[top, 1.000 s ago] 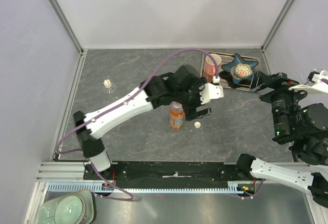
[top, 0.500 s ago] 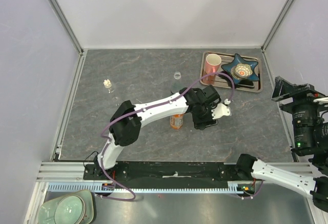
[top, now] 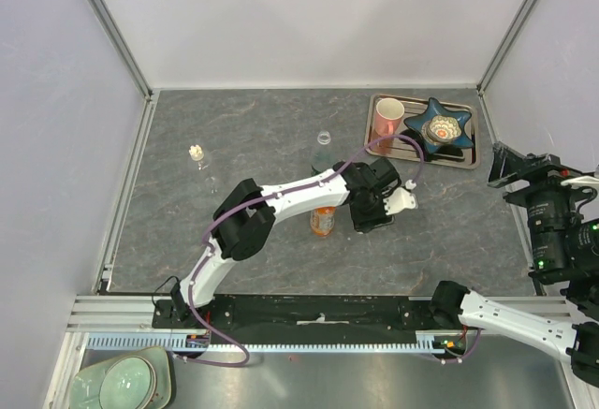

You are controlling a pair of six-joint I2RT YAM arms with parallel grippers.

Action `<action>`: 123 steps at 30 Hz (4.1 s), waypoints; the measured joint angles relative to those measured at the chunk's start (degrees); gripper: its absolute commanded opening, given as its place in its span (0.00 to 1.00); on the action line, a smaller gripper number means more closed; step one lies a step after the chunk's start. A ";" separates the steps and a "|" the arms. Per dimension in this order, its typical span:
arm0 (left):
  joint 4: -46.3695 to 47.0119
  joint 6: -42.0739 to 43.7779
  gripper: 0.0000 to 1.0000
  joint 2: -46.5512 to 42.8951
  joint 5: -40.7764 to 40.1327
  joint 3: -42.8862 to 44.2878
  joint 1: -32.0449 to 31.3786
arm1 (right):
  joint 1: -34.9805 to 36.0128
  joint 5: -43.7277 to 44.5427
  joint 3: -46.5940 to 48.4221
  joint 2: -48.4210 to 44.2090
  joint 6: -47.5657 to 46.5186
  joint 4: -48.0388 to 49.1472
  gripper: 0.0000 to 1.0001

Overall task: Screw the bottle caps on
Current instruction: Pick up the bottle cap from the center of the board.

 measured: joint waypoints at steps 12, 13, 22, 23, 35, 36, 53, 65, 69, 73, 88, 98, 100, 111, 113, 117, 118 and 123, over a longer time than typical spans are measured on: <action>1.70 0.00 0.57 0.02 0.11 0.15 4.24 | 0.00 -1.86 -1.33 2.45 -0.15 -0.39 0.74; 1.73 -0.02 0.57 0.02 0.15 0.15 4.15 | 0.00 -1.99 -1.44 2.51 -0.15 -0.42 0.74; 1.84 -0.02 0.61 0.02 1.44 0.15 3.48 | 0.00 -2.36 -1.70 2.54 -0.15 -0.42 0.74; 1.84 -0.02 0.61 0.04 1.55 0.15 3.41 | 0.00 -2.34 -1.70 2.54 -0.13 -0.42 0.75; 1.90 0.02 0.61 1.64 1.57 -0.13 2.84 | 0.02 -2.34 -2.08 2.51 -0.13 -0.42 0.75; 1.95 0.02 0.61 1.95 1.57 -0.13 2.84 | 0.02 -2.34 -2.08 2.51 -0.13 -0.42 0.75; 2.75 1.53 0.21 3.56 2.08 -0.11 2.62 | 0.02 -2.36 -2.64 2.47 -0.11 -0.42 0.74; 1.31 2.14 0.02 4.26 3.32 1.38 2.40 | 0.02 -2.43 -2.67 2.47 -0.13 -0.42 0.74; 0.68 2.12 0.02 4.28 3.52 1.90 2.36 | 0.02 -2.47 -2.56 2.60 -0.20 -0.44 0.74; -2.19 2.03 0.02 4.26 3.96 5.73 2.19 | 0.02 -2.84 -0.87 3.98 -1.18 -0.35 0.76; 5.07 -8.37 0.02 -26.93 17.68 18.75 7.04 | 0.04 -17.11 10.27 7.30 -14.34 7.34 0.98; 30.99 -35.15 0.02 -59.41 41.86 -12.63 25.53 | 0.04 -53.29 8.98 16.24 -23.78 12.02 0.98; 36.81 -41.35 0.02 -62.75 45.77 -19.02 26.25 | 0.04 -61.22 7.37 16.65 -24.74 12.39 0.98; 53.29 -59.65 0.02 -64.02 52.61 -25.79 26.34 | 0.04 -82.84 6.05 23.52 -25.18 19.52 0.98; 55.06 -61.31 0.02 -64.06 52.92 -25.79 26.32 | 0.04 -84.54 5.20 23.65 -24.98 21.05 0.95; 57.33 -63.87 0.02 -64.04 53.05 -25.79 26.34 | 0.04 -86.40 4.66 24.33 -24.52 24.30 0.89; 57.77 -64.26 0.02 -64.04 53.05 -25.79 26.34 | 0.04 -86.62 4.63 24.61 -24.37 25.07 0.87; 59.63 -66.07 0.02 -63.95 53.00 -25.88 26.34 | 0.04 -87.27 2.73 25.90 -23.45 30.40 0.80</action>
